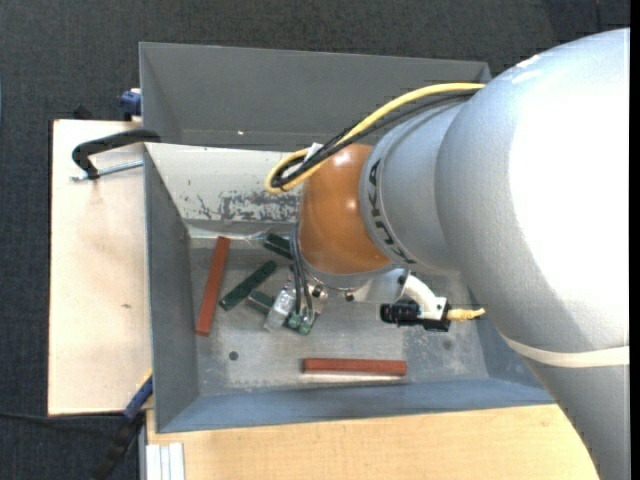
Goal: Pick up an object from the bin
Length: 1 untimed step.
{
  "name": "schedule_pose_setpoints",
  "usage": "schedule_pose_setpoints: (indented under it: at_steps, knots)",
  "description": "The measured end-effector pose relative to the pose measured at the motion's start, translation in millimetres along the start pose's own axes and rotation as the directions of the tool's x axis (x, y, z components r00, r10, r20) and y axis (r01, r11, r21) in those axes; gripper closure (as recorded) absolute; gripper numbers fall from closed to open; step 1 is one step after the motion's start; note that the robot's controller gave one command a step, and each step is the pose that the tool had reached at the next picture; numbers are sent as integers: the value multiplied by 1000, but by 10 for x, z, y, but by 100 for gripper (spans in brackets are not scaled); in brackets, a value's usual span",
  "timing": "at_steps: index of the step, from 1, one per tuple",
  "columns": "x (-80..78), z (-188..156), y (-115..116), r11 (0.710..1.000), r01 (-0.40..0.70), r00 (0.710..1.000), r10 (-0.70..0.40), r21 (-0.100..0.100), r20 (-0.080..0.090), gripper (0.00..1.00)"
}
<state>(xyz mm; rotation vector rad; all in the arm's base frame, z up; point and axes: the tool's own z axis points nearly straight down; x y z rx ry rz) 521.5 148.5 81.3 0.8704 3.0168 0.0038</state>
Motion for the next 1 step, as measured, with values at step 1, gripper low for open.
schedule_pose_setpoints:
  at_steps: [1]
  knots:
    - [-255, -1521, 225, 999, 44, 999, -44, -4, 5, 100]
